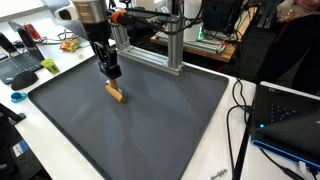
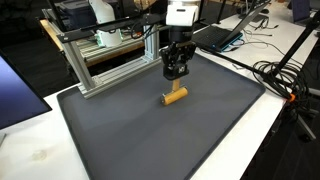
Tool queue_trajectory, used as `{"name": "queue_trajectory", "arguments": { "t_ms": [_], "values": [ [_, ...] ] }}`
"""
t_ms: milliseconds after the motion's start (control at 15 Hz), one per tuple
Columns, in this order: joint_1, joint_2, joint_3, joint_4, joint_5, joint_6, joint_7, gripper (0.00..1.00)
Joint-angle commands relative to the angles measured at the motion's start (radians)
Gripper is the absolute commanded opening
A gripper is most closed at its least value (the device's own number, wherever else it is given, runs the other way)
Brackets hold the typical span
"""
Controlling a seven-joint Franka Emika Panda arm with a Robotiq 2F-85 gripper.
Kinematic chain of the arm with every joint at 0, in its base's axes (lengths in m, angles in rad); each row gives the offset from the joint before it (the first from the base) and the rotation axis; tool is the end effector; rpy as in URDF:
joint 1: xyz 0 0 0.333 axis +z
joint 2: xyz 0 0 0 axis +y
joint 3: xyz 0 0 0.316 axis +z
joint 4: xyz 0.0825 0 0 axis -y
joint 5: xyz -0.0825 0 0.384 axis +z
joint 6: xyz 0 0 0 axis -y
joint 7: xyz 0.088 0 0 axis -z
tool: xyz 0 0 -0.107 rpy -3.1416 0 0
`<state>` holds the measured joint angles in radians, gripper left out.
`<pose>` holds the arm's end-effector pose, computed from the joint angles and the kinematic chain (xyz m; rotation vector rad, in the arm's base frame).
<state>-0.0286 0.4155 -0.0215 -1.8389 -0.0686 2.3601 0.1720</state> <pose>0.6509 -0.0325 0.3132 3.0725 -0.2675 0.1683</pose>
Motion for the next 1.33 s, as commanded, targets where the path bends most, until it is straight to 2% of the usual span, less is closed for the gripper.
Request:
{"name": "queue_trajectory", "arguments": {
  "t_ms": [0,800,1267],
  "values": [
    [0.012,0.058,-0.012,0.04,0.021,0.008,0.003,0.22],
    [0.02,0.075,-0.024,0.116,0.009,-0.222,0.008,0.22],
    [0.015,0.081,-0.015,0.133,0.02,-0.271,0.0,0.22]
  ]
}}
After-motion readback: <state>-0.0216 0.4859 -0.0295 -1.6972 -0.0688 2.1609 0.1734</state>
